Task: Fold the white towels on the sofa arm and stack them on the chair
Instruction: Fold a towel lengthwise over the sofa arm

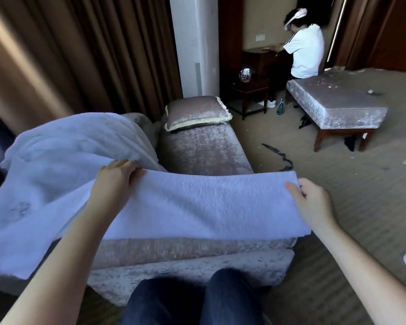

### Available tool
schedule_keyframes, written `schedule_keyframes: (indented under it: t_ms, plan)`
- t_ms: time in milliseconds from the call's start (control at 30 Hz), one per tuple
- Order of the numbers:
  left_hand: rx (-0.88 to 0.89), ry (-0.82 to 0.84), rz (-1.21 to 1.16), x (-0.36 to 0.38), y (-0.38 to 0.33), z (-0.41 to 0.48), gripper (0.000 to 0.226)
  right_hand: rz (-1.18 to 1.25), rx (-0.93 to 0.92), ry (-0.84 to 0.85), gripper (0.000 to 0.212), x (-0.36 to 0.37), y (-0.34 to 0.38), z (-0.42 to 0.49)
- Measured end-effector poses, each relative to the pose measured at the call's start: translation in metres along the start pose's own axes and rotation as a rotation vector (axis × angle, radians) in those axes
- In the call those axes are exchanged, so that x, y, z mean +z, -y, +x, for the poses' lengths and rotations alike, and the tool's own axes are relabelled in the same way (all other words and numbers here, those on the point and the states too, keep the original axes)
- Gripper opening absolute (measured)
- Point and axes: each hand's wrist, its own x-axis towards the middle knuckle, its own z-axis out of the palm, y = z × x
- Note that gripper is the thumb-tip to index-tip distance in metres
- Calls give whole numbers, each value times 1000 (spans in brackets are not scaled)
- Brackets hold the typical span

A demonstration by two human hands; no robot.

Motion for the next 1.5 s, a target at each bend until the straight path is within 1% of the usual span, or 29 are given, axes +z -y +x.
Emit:
schedule_keyframes:
  t_ms: [100,200,333,400,467,500,567,600,667,733,800,833,900,967,1033,1100,1133,1167,1233,1267,1333,1367,1400,1467,1500]
  plan:
    - [1,36,58,21,9,6,37,-91,41,56,49,9,-3,15]
    - [-7,88,91,37,13,5,29,-158,57,63,49,17,-10,22]
    - [4,144,126,48,14,-4,38,-253,125,79,44,20,-14,25]
    - [19,96,186,42,7,-6,34,-314,179,75,32,18,-12,23]
    - [56,3,177,33,-9,-10,31,-349,187,13,21,16,-9,18]
    - [86,-38,120,28,-22,-14,30,-356,116,-62,19,15,-6,13]
    - [182,-54,-30,19,-49,-29,29,-359,-188,-218,20,16,0,0]
    - [244,-31,-68,18,-61,-38,31,-341,-349,-253,23,17,2,-8]
    - [370,33,-60,19,-75,-60,32,-288,-575,-217,25,22,1,-28]
    - [423,97,-18,24,-78,-78,29,-271,-684,-156,27,27,-9,-46]
    - [422,129,14,27,-76,-89,22,-301,-727,-121,29,30,-23,-59]
    - [421,125,15,28,-76,-92,16,-322,-745,-128,28,30,-27,-62]
    - [426,99,-13,28,-77,-94,13,-344,-769,-178,22,30,-33,-63]
    - [430,84,-45,25,-80,-94,13,-337,-758,-202,17,29,-33,-63]
    - [418,116,-56,23,-81,-95,14,-331,-744,-170,18,27,-34,-66]
    - [407,166,-85,22,-78,-96,14,-327,-724,-89,34,21,-34,-70]
    - [393,191,-130,19,-76,-94,12,-296,-708,-50,42,18,-32,-69]
    - [367,201,-187,15,-74,-88,12,-233,-678,-19,45,13,-27,-66]
    - [292,155,-233,9,-69,-66,16,-88,-562,6,39,5,-15,-48]
    - [247,111,-189,8,-67,-53,19,-47,-487,6,34,3,-9,-33]
    - [129,38,12,12,-59,-28,20,-41,-345,9,34,3,-3,0]
    - [62,55,113,17,-55,-19,18,-61,-288,46,33,6,-4,14]
    - [6,146,189,20,-52,-11,17,-87,-232,119,32,9,-6,26]
    - [-104,365,248,28,-43,-5,11,-157,-130,309,34,16,-14,43]
    - [-145,423,252,30,-37,-5,8,-172,-71,384,31,19,-18,48]
